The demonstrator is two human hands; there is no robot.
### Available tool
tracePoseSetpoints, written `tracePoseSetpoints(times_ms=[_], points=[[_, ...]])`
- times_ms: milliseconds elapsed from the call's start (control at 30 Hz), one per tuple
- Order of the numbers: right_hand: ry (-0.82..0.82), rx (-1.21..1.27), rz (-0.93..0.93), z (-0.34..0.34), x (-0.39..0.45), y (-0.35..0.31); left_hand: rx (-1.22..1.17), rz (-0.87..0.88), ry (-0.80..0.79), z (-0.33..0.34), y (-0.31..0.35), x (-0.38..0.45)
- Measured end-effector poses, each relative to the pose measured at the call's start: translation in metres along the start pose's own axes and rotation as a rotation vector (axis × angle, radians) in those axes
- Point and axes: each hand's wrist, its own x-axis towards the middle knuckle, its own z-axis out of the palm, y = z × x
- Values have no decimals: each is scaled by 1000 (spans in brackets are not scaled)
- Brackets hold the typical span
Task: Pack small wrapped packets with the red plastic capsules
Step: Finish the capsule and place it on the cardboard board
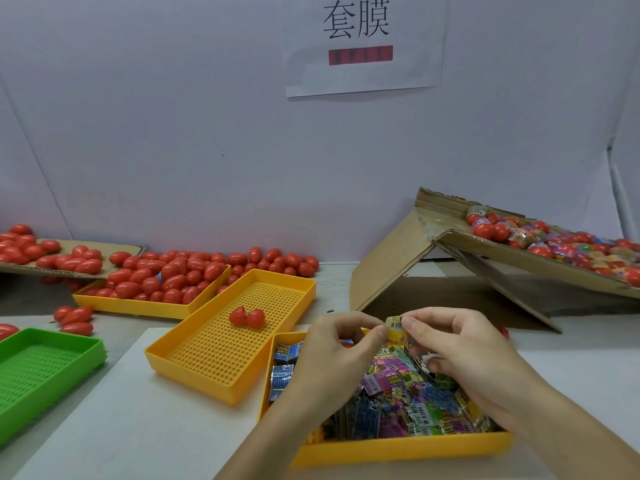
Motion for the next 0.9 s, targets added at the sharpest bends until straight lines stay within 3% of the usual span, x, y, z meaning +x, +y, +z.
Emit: tracePoseSetpoints(times_ms=[233,433,667,900], points=[[33,73,-9,1,1,3,-197,-104,-37,-3,2,0],[-48,165,6,1,2,3,-418,-173,-68,-4,3,0],[-108,224,-83,3,-3,-2,-209,-117,162,-1,1,2],[-98,28,-202,5,-8,-4,7,-23,41,4,-1,-1]])
